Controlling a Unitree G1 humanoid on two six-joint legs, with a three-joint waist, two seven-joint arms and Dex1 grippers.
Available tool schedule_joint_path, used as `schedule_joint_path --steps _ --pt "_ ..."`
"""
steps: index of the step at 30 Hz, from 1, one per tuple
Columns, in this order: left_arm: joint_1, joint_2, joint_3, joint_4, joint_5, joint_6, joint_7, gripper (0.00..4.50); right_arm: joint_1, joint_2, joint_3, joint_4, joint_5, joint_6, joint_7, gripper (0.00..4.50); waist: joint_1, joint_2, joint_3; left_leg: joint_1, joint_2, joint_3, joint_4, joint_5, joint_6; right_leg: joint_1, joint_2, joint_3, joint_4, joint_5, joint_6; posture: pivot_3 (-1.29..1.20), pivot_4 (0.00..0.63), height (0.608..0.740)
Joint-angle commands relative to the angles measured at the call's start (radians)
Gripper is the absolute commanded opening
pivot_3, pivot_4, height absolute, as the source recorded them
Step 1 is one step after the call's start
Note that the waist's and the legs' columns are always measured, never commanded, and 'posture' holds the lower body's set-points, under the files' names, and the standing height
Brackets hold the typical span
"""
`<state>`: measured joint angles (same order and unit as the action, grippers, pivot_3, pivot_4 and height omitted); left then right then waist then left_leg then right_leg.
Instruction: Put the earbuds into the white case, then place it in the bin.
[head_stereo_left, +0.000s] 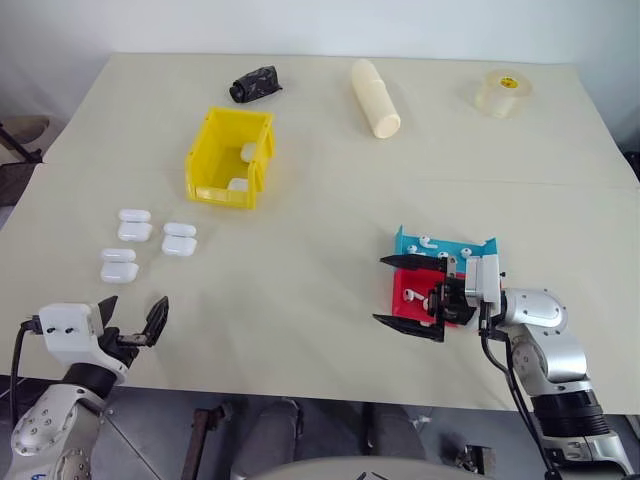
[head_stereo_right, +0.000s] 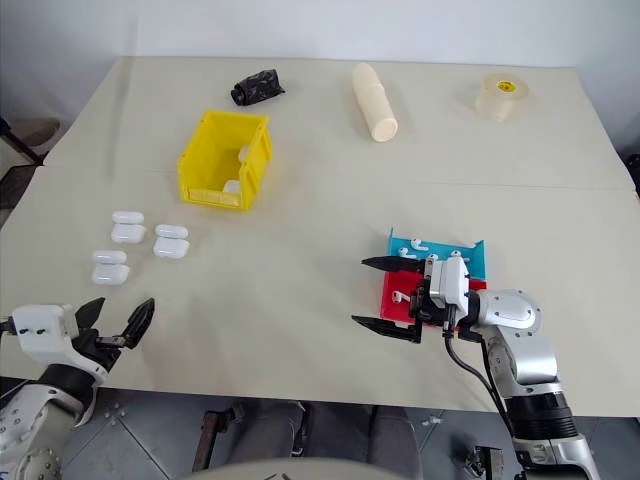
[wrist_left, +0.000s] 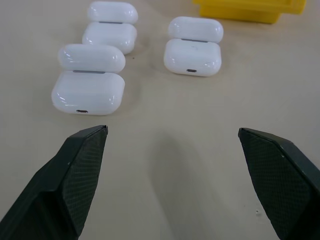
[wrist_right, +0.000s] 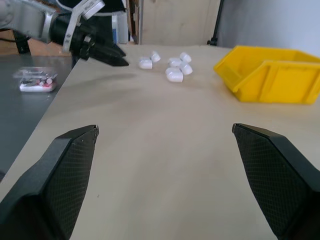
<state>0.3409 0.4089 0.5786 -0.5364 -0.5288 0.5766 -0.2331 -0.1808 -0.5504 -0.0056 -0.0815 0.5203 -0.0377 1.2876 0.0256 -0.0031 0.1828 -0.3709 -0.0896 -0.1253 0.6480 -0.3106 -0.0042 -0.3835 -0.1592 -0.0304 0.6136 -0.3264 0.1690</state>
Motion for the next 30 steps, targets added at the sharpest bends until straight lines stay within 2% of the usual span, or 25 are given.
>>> schedule_joint_path --steps 1,5,8,11,18,26,30 --pt "-0.071 0.169 0.105 -0.033 -0.111 0.276 0.031 4.46 -0.009 -0.029 -0.016 -0.043 0.036 0.038 0.013 4.50 -0.001 0.000 0.000 0.000 0.001 0.000 0.000 0.000 0.000 0.000 0.001 0.000 0.001 0.000 0.000 0.00 0.150 0.740" --pt "-0.203 0.389 0.126 0.041 -0.194 0.655 0.041 4.46 -0.019 -0.032 -0.015 -0.034 0.032 0.044 0.009 4.50 -0.003 0.000 0.000 0.000 0.001 0.001 0.000 0.000 -0.001 -0.003 0.004 0.005 0.005 -0.001 -0.001 0.00 0.150 0.740" --pt "-0.316 0.491 0.066 0.159 -0.181 0.767 0.016 4.46 -0.026 -0.024 -0.009 -0.033 0.027 0.041 0.001 4.50 -0.007 0.000 0.000 -0.001 0.001 0.003 -0.001 0.000 -0.002 -0.008 0.004 0.009 0.008 -0.001 -0.002 0.00 0.150 0.740" --pt "-0.408 0.567 -0.024 0.275 -0.135 0.816 0.000 4.46 -0.030 -0.019 -0.004 -0.034 0.023 0.041 -0.003 4.50 -0.013 0.000 0.000 -0.001 0.003 0.005 -0.001 -0.001 -0.003 -0.010 0.007 0.011 0.008 -0.001 -0.003 0.00 0.150 0.740" --pt "-0.589 0.619 -0.182 0.431 -0.067 0.846 -0.036 4.46 -0.022 -0.017 -0.002 -0.043 0.019 0.037 -0.011 4.50 -0.021 0.000 0.000 -0.001 0.010 0.007 -0.001 -0.003 -0.006 -0.010 0.011 0.011 0.008 -0.001 -0.005 0.00 0.150 0.740" --pt "-0.685 0.707 -0.284 0.494 -0.034 0.894 -0.121 4.46 -0.014 -0.005 0.001 -0.048 0.011 0.026 -0.027 4.50 -0.029 0.000 0.000 -0.001 0.011 0.009 -0.001 -0.003 -0.007 -0.012 0.012 0.013 0.009 -0.001 -0.006 0.00 0.150 0.740" --pt "-0.672 0.813 -0.362 0.505 -0.030 0.818 -0.258 4.46 -0.015 0.002 0.005 -0.044 0.005 0.021 -0.032 4.50 -0.028 0.000 0.000 -0.001 0.011 0.010 -0.001 -0.003 -0.007 -0.012 0.012 0.014 0.009 -0.001 -0.006 0.00 0.150 0.740"
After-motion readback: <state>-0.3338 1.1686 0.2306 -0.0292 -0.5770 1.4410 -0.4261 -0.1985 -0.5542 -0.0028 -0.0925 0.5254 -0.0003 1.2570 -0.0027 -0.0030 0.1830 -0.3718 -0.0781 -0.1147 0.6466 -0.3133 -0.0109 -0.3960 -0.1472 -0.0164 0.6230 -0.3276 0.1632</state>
